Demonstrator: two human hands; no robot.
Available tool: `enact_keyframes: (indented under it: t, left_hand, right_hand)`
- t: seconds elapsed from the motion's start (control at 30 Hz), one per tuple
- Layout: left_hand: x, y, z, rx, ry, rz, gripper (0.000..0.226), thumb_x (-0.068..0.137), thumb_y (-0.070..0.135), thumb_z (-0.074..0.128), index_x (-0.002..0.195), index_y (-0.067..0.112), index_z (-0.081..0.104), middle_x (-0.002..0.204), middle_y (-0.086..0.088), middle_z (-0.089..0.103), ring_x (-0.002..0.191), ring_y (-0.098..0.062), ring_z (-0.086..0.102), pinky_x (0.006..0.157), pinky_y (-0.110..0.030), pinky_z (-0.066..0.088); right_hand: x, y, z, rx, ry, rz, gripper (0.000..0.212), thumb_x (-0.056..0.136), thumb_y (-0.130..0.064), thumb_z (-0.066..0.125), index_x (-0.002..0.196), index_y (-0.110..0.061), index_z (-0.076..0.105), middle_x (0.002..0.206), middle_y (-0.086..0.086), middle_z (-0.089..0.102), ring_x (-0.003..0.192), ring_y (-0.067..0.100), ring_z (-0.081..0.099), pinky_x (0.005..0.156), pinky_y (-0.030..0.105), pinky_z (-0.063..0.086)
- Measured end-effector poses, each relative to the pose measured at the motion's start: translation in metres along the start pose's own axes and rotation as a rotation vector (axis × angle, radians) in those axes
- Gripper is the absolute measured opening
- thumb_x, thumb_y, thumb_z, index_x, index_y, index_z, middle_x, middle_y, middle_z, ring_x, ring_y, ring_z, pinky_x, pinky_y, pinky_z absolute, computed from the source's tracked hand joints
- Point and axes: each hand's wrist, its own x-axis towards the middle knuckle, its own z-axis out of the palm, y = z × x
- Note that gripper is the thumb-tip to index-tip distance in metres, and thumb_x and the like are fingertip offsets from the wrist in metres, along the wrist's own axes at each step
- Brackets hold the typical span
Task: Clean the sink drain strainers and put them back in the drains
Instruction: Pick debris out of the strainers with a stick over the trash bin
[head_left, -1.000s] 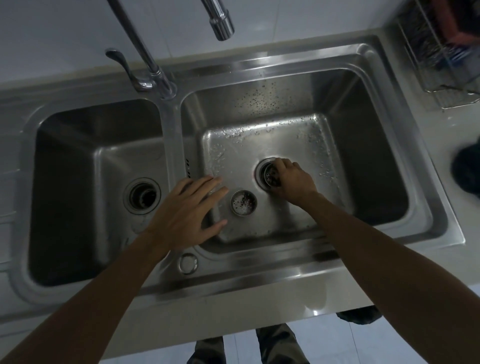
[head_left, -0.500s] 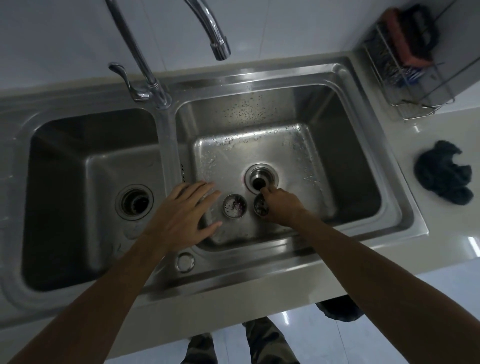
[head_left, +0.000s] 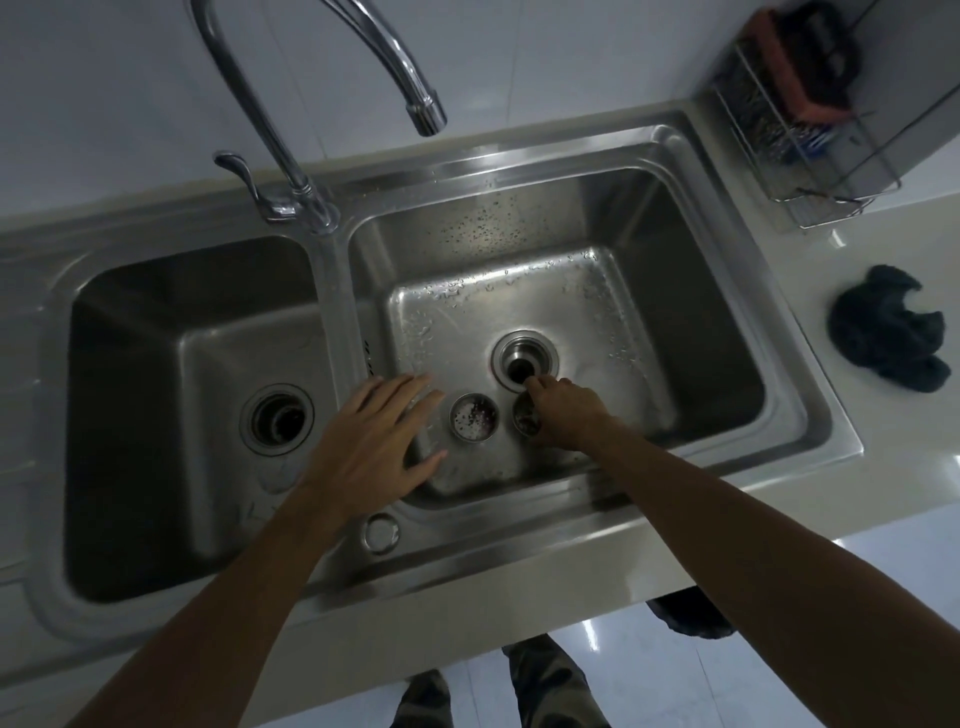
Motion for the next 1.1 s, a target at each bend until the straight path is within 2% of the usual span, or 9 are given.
enact_keyframes:
  t: [0.17, 0.33, 0.4, 0.5, 0.57, 0.67, 0.83, 0.93, 1.1]
  left_hand:
    - [0.007, 0.007, -0.016, -0.015, -0.069, -0.049, 0.084, 0.097, 0.066, 0.048, 0.16, 0.012, 0.035, 0.167, -0.012, 0.032, 0.152, -0.03, 0.035, 0.124, -0.046, 0.031]
    - [0.059, 0.035, -0.061, -0.005, -0.073, -0.026, 0.096, 0.094, 0.079, 0.039, 0.164, 0.017, 0.02, 0.171, -0.012, 0.02, 0.157, -0.03, 0.024, 0.128, -0.048, 0.023]
    - [0.084, 0.055, -0.086, -0.011, -0.039, 0.004, 0.097, 0.092, 0.081, 0.041, 0.164, 0.019, 0.02, 0.171, -0.01, 0.022, 0.156, -0.029, 0.025, 0.127, -0.047, 0.023]
    - [0.119, 0.088, -0.127, -0.024, 0.062, 0.091, 0.093, 0.09, 0.077, 0.049, 0.159, 0.017, 0.032, 0.162, -0.009, 0.038, 0.147, -0.028, 0.039, 0.12, -0.045, 0.032]
    - [0.142, 0.111, -0.15, -0.033, 0.112, 0.134, 0.093, 0.088, 0.077, 0.05, 0.156, 0.016, 0.037, 0.157, -0.01, 0.044, 0.142, -0.03, 0.046, 0.117, -0.046, 0.036]
    - [0.171, 0.145, -0.17, -0.051, 0.134, 0.157, 0.095, 0.091, 0.079, 0.045, 0.159, 0.015, 0.031, 0.163, -0.012, 0.038, 0.148, -0.029, 0.041, 0.119, -0.049, 0.035]
    - [0.217, 0.18, -0.164, -0.072, 0.122, 0.191, 0.099, 0.092, 0.082, 0.038, 0.162, 0.014, 0.025, 0.167, -0.013, 0.031, 0.153, -0.029, 0.034, 0.122, -0.049, 0.031]
    - [0.251, 0.196, -0.144, -0.151, 0.103, 0.158, 0.101, 0.091, 0.082, 0.04, 0.163, 0.014, 0.02, 0.169, -0.011, 0.029, 0.154, -0.026, 0.031, 0.124, -0.047, 0.029]
    - [0.3, 0.225, -0.115, -0.278, 0.081, 0.093, 0.106, 0.089, 0.083, 0.042, 0.164, 0.012, 0.016, 0.169, -0.012, 0.026, 0.155, -0.028, 0.03, 0.124, -0.046, 0.029]
  right_hand:
    - [-0.026, 0.004, -0.029, 0.036, 0.101, 0.084, 0.089, 0.079, -0.051, 0.079, 0.146, -0.015, 0.035, 0.14, 0.01, 0.049, 0.123, 0.035, 0.055, 0.093, 0.047, 0.051]
    - [-0.077, 0.023, -0.086, 0.102, 0.247, 0.181, 0.087, 0.079, -0.058, 0.077, 0.144, -0.016, 0.036, 0.144, 0.01, 0.05, 0.126, 0.034, 0.055, 0.098, 0.051, 0.05]
    - [-0.103, 0.034, -0.111, 0.116, 0.317, 0.227, 0.088, 0.08, -0.06, 0.075, 0.146, -0.018, 0.035, 0.146, 0.009, 0.049, 0.127, 0.033, 0.055, 0.098, 0.051, 0.05]
    - [-0.14, 0.056, -0.147, 0.092, 0.435, 0.303, 0.09, 0.081, -0.06, 0.073, 0.149, -0.017, 0.035, 0.147, 0.01, 0.049, 0.128, 0.032, 0.054, 0.099, 0.049, 0.052]
    - [-0.159, 0.074, -0.167, 0.081, 0.511, 0.35, 0.088, 0.082, -0.059, 0.073, 0.148, -0.017, 0.035, 0.144, 0.011, 0.052, 0.122, 0.032, 0.057, 0.091, 0.047, 0.055]
    - [-0.177, 0.106, -0.191, 0.068, 0.569, 0.406, 0.084, 0.084, -0.056, 0.073, 0.147, -0.015, 0.036, 0.138, 0.012, 0.055, 0.116, 0.033, 0.06, 0.085, 0.048, 0.055]
    - [-0.172, 0.173, -0.204, 0.072, 0.655, 0.484, 0.07, 0.088, -0.045, 0.074, 0.142, -0.013, 0.043, 0.136, 0.012, 0.057, 0.113, 0.033, 0.062, 0.082, 0.048, 0.056]
    - [-0.153, 0.22, -0.196, 0.104, 0.643, 0.516, 0.058, 0.094, -0.042, 0.066, 0.141, -0.014, 0.045, 0.135, 0.013, 0.056, 0.116, 0.036, 0.06, 0.082, 0.048, 0.054]
    - [-0.12, 0.271, -0.186, 0.101, 0.593, 0.425, 0.053, 0.1, -0.043, 0.056, 0.148, -0.024, 0.043, 0.14, 0.011, 0.054, 0.122, 0.035, 0.057, 0.085, 0.048, 0.053]
